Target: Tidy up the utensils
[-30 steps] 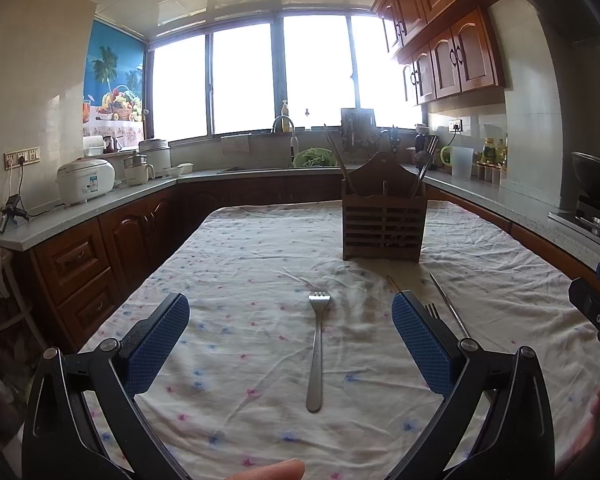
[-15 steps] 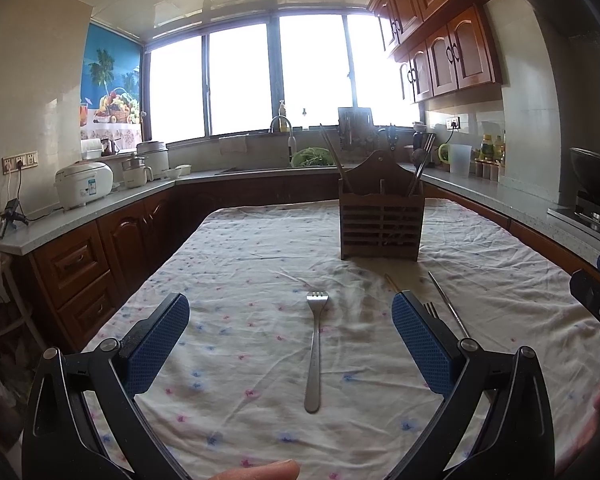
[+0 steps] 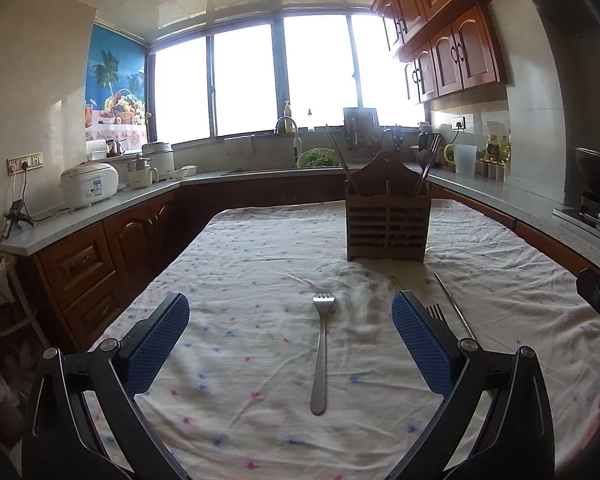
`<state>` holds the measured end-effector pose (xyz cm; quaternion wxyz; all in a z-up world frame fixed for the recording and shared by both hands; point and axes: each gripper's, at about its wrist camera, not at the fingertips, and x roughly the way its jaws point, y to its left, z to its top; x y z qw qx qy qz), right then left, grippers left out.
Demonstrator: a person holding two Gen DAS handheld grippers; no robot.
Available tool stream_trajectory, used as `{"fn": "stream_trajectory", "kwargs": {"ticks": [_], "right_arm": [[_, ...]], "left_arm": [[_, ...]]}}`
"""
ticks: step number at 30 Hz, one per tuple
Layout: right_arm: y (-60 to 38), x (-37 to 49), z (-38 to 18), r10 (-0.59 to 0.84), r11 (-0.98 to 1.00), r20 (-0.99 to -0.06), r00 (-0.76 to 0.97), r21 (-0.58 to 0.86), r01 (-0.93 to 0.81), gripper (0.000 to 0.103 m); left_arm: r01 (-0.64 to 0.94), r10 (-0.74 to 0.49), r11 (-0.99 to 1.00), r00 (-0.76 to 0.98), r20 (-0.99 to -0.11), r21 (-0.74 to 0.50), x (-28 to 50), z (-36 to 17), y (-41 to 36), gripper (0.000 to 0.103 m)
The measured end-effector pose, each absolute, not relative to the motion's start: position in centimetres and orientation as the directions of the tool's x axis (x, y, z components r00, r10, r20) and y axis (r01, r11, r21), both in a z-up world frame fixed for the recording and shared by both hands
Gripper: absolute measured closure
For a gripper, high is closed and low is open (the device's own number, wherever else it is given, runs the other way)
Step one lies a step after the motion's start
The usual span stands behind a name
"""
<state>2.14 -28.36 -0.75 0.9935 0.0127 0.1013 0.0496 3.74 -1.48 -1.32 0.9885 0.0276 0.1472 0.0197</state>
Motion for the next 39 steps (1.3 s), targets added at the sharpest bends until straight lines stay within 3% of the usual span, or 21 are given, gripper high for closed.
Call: {"fn": "stream_trajectory", "kwargs": {"ticks": [39], "right_arm": [[-28.4,2.05,-0.25,0.104,0.994,-0.186,0.977,0.035,-0.099,0.0]], "left_arm": [[-0.016,0.03,0.998,0.96,-0.278,0.055,3.46,-0.89,-1.61,0.0]]}}
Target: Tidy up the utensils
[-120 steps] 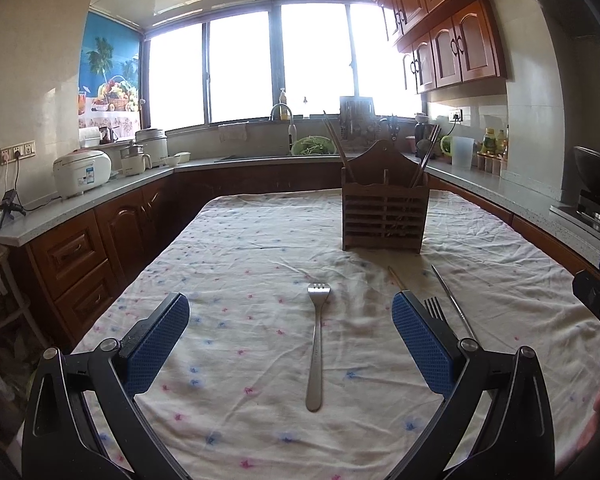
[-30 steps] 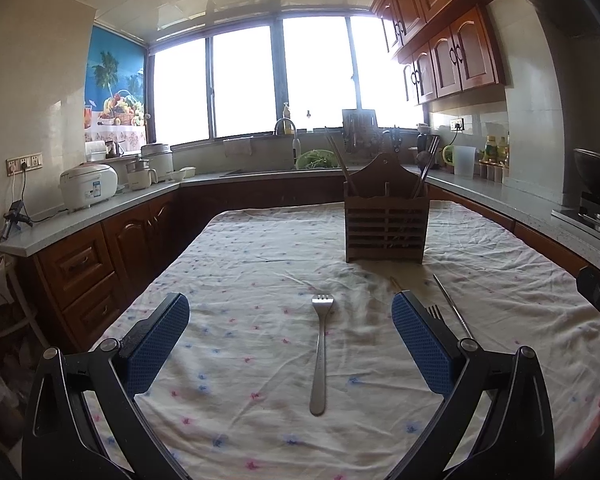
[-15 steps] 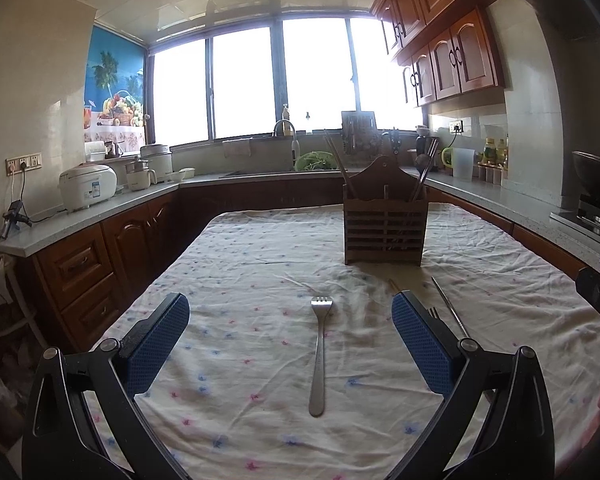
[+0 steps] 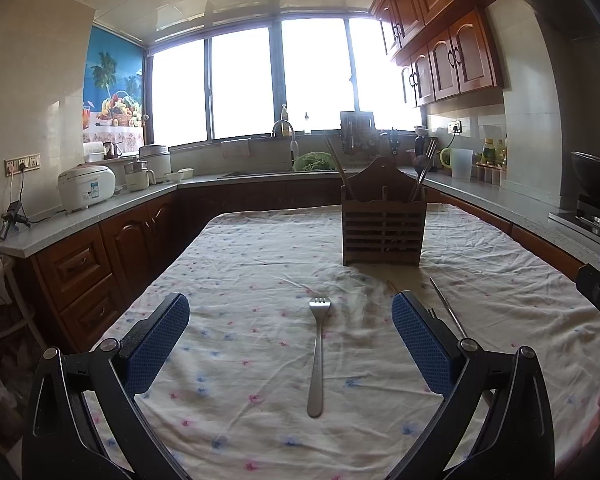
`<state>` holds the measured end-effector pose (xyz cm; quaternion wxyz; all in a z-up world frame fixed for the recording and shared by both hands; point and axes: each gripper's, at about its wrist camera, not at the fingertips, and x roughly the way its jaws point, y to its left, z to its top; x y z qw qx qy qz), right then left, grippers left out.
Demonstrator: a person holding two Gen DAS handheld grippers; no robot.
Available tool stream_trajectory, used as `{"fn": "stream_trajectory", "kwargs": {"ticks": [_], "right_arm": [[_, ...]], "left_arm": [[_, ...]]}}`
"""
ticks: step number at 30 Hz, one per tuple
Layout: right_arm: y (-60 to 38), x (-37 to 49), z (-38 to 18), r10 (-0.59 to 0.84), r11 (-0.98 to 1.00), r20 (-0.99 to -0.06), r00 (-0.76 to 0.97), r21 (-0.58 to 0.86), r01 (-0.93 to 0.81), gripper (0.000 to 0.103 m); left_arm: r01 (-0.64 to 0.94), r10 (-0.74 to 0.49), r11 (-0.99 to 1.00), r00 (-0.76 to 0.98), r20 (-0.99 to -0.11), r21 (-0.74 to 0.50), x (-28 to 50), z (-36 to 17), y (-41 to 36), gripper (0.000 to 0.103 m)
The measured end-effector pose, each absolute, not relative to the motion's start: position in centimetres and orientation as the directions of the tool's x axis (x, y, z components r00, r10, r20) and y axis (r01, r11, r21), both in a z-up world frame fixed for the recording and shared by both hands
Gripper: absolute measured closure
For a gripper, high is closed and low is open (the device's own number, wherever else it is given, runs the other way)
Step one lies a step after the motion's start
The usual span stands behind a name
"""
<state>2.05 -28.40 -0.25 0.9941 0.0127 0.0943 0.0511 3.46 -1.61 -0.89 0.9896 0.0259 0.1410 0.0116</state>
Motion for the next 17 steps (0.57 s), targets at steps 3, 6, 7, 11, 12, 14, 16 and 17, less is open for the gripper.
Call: {"fn": "stream_trajectory", "kwargs": {"ticks": [3,6,7,11,12,14,16,17], "right_arm": [[-28.41,2.07,-0.2,0.103,0.995,-0.184,0.977,0.033,-0.099,0.0],[-28.55,1.96,0.08,0.101,0.995,-0.184,0.978,0.035,-0.097,0.0],[-28.57,1.99,0.13,0.1,0.995,-0.184,0.978,0.035,-0.095,0.0],[-28.67,2.16,0.2,0.097,0.995,-0.188,0.977,0.039,-0.092,0.0],[-28.68,2.22,0.21,0.097,0.995,-0.189,0.977,0.039,-0.092,0.0],[-28.69,2.29,0.16,0.096,0.995,-0.193,0.976,0.038,-0.09,0.0],[-28.66,2.42,0.16,0.097,0.995,-0.197,0.976,0.039,-0.091,0.0],[-28.68,2.56,0.17,0.096,0.995,-0.201,0.975,0.04,-0.09,0.0]], "left_arm": [[-0.014,0.029,0.998,0.96,-0.277,0.056,3.51,-0.89,-1.64,0.0],[-0.011,0.027,0.998,0.961,-0.275,0.058,3.5,-0.76,-1.7,0.0],[-0.01,0.026,0.998,0.961,-0.275,0.058,3.46,-0.76,-1.68,0.0],[-0.004,0.018,0.999,0.96,-0.278,0.054,3.49,-0.68,-1.61,0.0],[-0.002,0.017,0.999,0.96,-0.278,0.052,3.53,-0.67,-1.57,0.0],[0.004,0.01,0.999,0.96,-0.281,0.05,3.64,-0.57,-1.58,0.0],[0.01,0.004,0.999,0.959,-0.284,0.045,3.81,-0.48,-1.62,0.0],[0.012,0.001,0.999,0.959,-0.285,0.043,3.85,-0.4,-1.64,0.0]]}}
